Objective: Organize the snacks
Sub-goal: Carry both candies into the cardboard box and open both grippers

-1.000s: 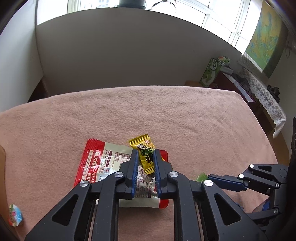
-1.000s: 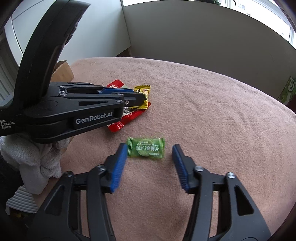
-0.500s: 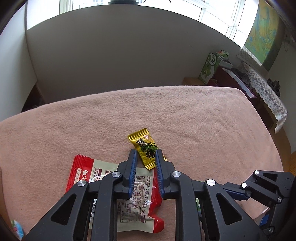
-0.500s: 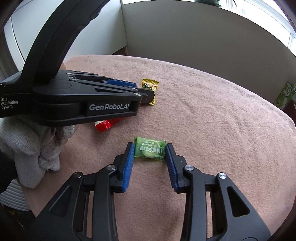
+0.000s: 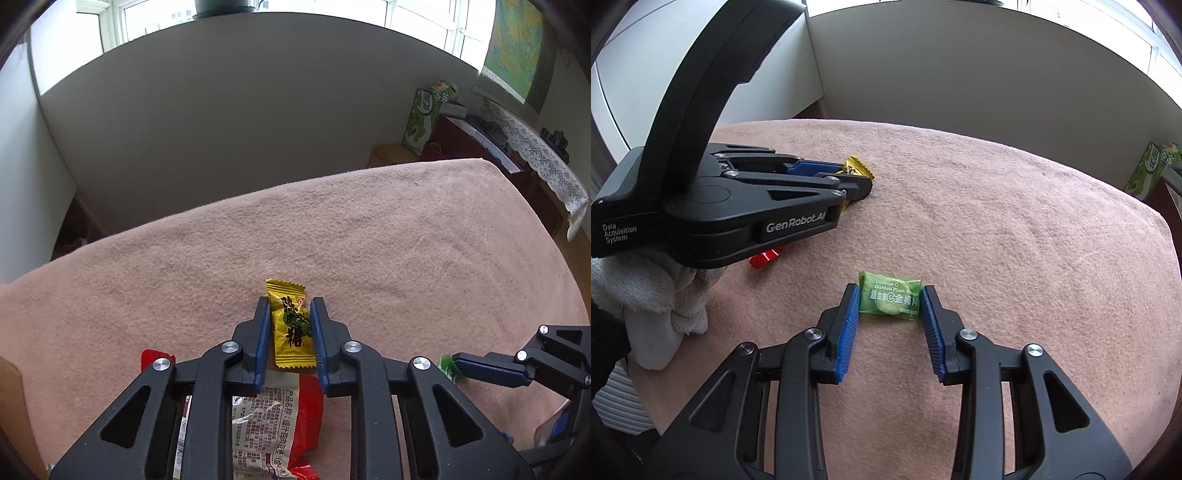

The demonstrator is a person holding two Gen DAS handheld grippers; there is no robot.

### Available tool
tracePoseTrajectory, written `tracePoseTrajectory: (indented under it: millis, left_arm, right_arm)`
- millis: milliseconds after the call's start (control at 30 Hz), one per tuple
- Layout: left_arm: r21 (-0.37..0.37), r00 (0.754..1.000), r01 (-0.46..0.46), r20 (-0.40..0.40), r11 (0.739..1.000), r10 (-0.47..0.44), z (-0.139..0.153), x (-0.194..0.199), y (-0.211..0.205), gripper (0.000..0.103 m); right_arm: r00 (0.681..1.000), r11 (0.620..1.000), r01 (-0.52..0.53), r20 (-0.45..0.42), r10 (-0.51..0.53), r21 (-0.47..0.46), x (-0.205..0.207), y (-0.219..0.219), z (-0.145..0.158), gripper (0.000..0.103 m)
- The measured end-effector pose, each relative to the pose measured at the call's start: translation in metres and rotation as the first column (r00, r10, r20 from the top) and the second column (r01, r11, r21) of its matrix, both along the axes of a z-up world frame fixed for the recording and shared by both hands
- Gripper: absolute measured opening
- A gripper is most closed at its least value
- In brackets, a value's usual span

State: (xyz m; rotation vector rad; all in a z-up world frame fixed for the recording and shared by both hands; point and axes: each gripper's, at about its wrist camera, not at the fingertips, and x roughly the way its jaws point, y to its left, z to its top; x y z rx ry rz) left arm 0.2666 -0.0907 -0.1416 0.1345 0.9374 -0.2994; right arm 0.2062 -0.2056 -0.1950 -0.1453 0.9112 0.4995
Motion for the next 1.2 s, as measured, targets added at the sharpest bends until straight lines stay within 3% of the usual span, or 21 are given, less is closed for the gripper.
tracePoseTrajectory:
  millis: [200, 700, 1200]
  left_arm:
    - [-0.054, 1.000, -0.008, 0.004, 0.999, 0.008, 0.009, -0.015, 0.011, 0.018]
    - [-0.171, 0.994, -0.038, 0.093, 0.985, 0.054, 0.062, -0.059, 0.051, 0.018]
    - [-0.157, 0.967, -0.112, 0.210, 0.981, 0.144, 0.096, -0.128, 0.115, 0.018]
  right_arm:
    - [1.000, 1.000, 0.019, 0.008, -0.019, 0.023, -0.006, -0.021, 0.007, 0.035]
    - [0.998, 0.999, 0.006, 0.062, -0.009, 0.038, -0.040, -0.015, 0.036, 0.035]
    - [0.987, 0.993, -0.100, 0.131, 0.092, 0.060, -0.070, 0.053, 0.088, 0.035]
